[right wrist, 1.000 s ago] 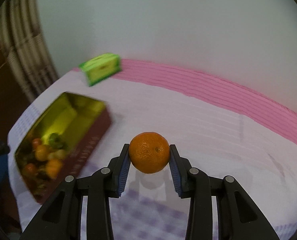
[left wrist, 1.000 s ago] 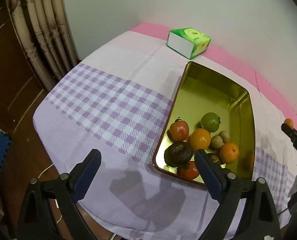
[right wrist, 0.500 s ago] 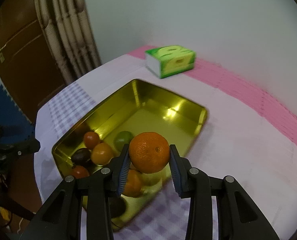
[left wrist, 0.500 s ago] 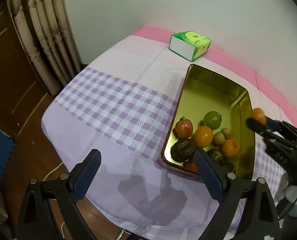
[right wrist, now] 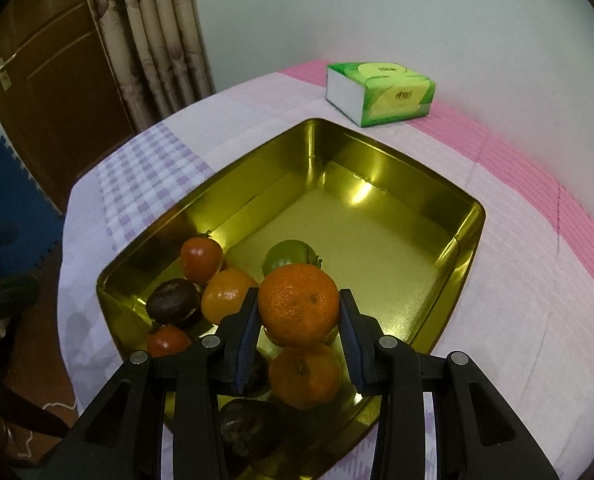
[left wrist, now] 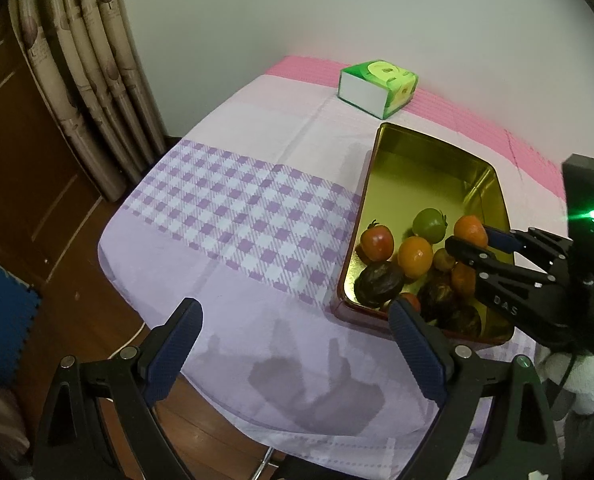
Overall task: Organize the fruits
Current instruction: 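Lower the tangerine into the tray and open the right gripper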
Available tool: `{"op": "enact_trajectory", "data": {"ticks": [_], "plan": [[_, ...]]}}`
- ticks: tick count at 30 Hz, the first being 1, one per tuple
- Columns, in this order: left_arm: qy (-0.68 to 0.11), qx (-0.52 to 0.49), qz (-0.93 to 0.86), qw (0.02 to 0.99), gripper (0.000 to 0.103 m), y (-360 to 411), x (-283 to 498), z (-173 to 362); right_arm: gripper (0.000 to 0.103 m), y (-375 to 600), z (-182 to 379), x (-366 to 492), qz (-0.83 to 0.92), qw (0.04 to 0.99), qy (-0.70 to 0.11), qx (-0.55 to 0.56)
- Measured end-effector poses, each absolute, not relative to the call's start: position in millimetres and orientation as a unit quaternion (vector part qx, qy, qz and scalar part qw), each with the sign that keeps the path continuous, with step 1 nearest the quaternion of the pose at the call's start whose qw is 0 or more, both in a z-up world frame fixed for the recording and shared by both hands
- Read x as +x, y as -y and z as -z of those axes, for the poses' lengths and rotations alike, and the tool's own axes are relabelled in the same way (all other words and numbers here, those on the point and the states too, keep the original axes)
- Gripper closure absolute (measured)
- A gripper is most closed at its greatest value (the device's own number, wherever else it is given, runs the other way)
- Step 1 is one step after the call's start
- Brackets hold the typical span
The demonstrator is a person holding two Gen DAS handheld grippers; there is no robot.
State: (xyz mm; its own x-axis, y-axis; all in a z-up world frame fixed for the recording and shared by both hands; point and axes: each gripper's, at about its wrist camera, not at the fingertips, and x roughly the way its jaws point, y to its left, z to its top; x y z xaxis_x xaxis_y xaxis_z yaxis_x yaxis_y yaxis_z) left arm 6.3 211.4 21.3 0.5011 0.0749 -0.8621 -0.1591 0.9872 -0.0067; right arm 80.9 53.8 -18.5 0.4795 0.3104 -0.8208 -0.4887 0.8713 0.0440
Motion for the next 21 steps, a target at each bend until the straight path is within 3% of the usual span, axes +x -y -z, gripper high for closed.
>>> {"op": "enact_trajectory", "data": {"ticks": [14,16,18,21], "plan": [[-0.489,-0.024,-0.08,0.868,0.01,-206.7,4.3,-19.6,0.062,-55.8,29.4,86.2,-0.218,0.854,-0.463,-0.095],[-0.489,-0.024,-0.081,0.868,0.01,-206.4,4.2,-19.2,0.055,-55.1,28.8,85.8,-0.22,0.854,-0.463,-0.087],[-0.488,-0.022,-0.082,0.869,0.01,-206.0,4.0,-19.1,0.038,-55.3,27.0,84.1,-0.219,0.856,-0.46,-0.087],[-0.487,-0.018,-0.081,0.869,0.01,-203.7,3.5,-17.8,0.034,-56.0,20.8,79.9,-0.221,0.862,-0.448,-0.088]]}}
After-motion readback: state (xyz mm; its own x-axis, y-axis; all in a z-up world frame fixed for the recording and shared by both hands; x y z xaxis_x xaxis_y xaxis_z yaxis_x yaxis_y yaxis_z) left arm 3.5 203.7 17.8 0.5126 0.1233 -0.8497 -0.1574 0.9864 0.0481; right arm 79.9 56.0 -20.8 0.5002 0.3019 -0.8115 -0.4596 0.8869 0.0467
